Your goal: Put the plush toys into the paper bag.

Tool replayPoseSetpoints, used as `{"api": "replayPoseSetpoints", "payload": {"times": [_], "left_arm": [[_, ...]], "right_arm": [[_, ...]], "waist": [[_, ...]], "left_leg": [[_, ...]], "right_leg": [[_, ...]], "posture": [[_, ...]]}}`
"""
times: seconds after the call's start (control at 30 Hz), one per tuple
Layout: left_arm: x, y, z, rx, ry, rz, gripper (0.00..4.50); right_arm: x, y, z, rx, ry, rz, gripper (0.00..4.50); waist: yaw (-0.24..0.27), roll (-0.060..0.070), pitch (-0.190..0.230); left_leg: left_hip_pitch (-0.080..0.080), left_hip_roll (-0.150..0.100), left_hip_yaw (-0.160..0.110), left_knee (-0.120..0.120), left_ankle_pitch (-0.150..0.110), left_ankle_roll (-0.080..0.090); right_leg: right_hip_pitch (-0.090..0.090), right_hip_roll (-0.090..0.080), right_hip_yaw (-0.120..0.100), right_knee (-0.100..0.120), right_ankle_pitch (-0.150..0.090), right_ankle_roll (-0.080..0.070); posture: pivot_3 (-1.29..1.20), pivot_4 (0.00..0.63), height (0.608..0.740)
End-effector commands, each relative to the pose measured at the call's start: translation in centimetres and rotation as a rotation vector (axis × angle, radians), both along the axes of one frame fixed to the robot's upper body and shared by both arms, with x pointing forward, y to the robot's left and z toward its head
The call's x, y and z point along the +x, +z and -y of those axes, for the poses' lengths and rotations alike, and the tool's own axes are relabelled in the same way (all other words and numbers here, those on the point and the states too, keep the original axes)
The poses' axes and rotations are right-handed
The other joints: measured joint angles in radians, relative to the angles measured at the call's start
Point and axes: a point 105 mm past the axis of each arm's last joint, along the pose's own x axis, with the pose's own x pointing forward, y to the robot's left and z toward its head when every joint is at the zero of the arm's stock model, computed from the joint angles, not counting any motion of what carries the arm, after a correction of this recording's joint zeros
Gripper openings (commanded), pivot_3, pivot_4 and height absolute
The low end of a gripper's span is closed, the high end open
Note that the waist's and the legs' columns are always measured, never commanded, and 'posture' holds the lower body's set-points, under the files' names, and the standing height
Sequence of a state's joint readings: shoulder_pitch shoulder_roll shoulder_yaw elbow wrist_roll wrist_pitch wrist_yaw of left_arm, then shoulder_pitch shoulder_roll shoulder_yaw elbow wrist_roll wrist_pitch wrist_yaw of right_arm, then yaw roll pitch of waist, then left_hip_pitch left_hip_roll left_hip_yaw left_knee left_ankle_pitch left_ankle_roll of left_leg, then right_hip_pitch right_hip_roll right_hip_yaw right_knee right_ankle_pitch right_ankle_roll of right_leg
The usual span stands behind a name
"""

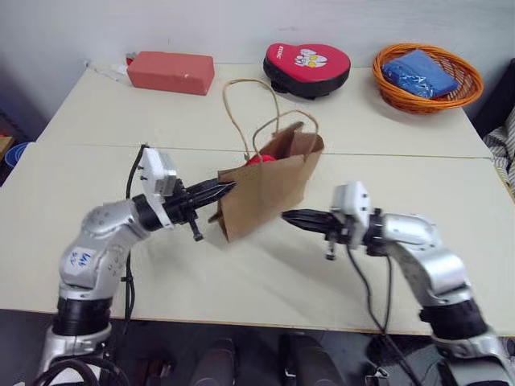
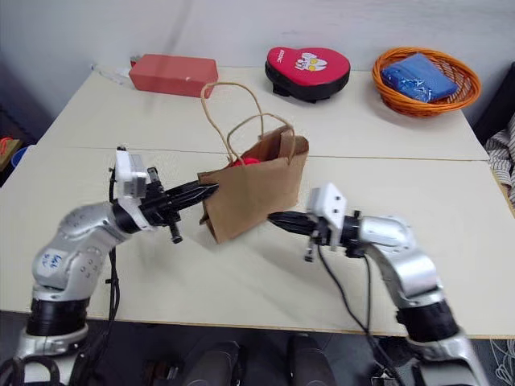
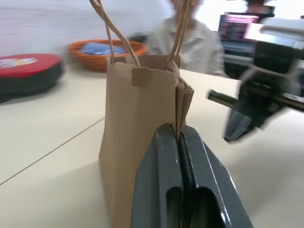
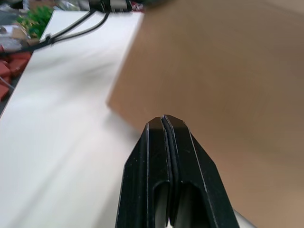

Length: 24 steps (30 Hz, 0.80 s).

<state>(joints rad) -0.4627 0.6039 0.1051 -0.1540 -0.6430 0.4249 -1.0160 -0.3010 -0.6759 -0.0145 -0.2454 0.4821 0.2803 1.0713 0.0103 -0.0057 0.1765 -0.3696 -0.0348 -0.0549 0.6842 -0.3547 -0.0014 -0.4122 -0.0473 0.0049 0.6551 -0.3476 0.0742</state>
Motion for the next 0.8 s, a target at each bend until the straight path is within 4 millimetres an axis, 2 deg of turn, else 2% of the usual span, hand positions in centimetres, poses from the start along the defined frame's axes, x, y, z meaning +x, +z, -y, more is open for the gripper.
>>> {"api": "replayPoseSetpoints", "payload": {"times": [0.03,0.17,0.27,0.43,0.6,0.7,0.8], "left_arm": [[-1.2,0.3,0.5,0.039,-0.220,0.037,0.02],[-1.2,-0.6,0.9,0.052,-0.338,0.049,0.02],[-0.2,-2.1,0.4,0.067,-0.325,0.021,0.02],[1.8,-2.7,-0.5,0.057,-0.220,0.050,0.02],[1.9,-1.9,-1.0,0.090,-0.211,0.083,0.02],[1.5,-1.3,-1.2,0.099,-0.211,0.081,0.62],[1.0,-1.1,-2.1,0.128,-0.174,0.091,1.53]], "right_arm": [[-1.8,2.1,3.6,-0.042,-0.011,0.087,0.00],[-3.1,2.5,7.6,-0.089,-0.100,0.126,0.00],[-3.9,2.0,9.3,-0.110,-0.171,0.110,0.00],[-4.3,1.2,9.2,-0.092,-0.197,0.120,0.00],[-3.8,0.8,8.6,-0.062,-0.194,0.122,0.00],[-3.8,0.5,8.5,-0.054,-0.176,0.093,0.00],[-3.4,0.4,9.0,-0.053,-0.177,0.075,0.00]], "waist": [[0.002,0.000,0.000],[0.004,0.000,0.000],[0.002,0.000,0.000],[-0.001,0.000,0.000],[0.002,0.000,0.000],[0.003,0.000,0.000],[0.002,0.000,0.000]], "left_leg": [[0.000,0.000,0.000,0.000,0.000,0.000],[0.001,0.000,0.000,0.000,0.000,0.000],[0.001,0.000,0.001,0.000,0.000,0.000],[0.002,0.000,0.001,0.002,0.000,0.001],[0.002,0.000,0.001,0.002,0.000,0.001],[0.002,0.000,0.001,0.002,0.000,0.001],[0.002,0.000,0.001,0.002,0.000,0.001]], "right_leg": [[0.000,0.000,0.000,0.000,0.000,0.000],[0.001,0.000,0.000,0.001,0.000,0.000],[0.001,0.001,0.001,0.002,0.000,0.000],[0.001,0.001,0.001,0.004,0.000,0.000],[0.000,0.001,0.001,0.005,0.000,0.000],[0.000,0.001,0.001,0.005,0.000,0.000],[0.000,0.001,0.001,0.005,0.000,0.000]], "posture": [[0.00,0.150,0.740],[0.00,0.150,0.740],[0.00,0.150,0.740],[0.00,0.150,0.740],[0.00,0.150,0.740],[0.00,0.150,0.740],[0.00,0.150,0.740]]}}
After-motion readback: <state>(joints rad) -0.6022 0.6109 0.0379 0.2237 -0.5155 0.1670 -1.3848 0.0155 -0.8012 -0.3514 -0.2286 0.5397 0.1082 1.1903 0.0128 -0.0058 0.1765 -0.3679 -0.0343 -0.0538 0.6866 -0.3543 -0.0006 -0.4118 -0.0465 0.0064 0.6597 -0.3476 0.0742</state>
